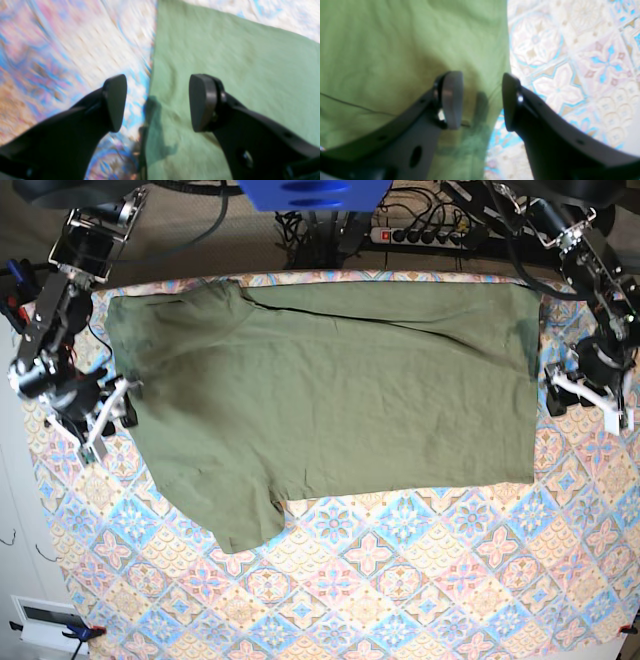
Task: Layout the t-shirt on the table in an organized manner, then fold the t-shirt properly
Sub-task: 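Release the edge and move both grippers down to the shirt's sides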
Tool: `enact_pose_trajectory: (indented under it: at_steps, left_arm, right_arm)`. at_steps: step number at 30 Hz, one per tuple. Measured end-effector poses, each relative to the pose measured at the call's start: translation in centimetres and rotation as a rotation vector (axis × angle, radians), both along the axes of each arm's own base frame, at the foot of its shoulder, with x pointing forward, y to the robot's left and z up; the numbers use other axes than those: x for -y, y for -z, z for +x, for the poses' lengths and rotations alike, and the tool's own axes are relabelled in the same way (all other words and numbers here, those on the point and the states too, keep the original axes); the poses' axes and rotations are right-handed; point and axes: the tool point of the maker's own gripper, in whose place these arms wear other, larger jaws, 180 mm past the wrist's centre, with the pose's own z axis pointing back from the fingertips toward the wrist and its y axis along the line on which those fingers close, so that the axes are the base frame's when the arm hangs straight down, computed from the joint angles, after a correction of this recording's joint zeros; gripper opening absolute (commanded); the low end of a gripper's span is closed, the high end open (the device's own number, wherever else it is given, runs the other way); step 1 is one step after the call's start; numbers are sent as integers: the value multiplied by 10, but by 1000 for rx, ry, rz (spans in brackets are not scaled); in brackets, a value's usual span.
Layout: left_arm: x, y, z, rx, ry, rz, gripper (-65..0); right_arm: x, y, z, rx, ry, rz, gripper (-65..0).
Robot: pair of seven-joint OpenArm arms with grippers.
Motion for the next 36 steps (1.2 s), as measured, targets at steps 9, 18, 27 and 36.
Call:
enact_pose_trajectory:
  at_steps: [9, 18, 27, 36]
  left_arm:
    - [-15, -3, 71, 51, -49, 2, -266]
    - [-13, 43, 124, 56, -60, -16, -266]
    - [-8, 93, 138, 20, -124, -129, -266]
    - [5, 112, 145, 19, -121, -160, -299]
  right_arm:
    - [-14, 13, 34, -3, -36, 29, -402]
    - [-23, 23, 43, -18, -52, 60, -402]
    - [-24, 22, 44, -12, -54, 70, -403]
    - [-24, 22, 44, -14, -54, 69, -403]
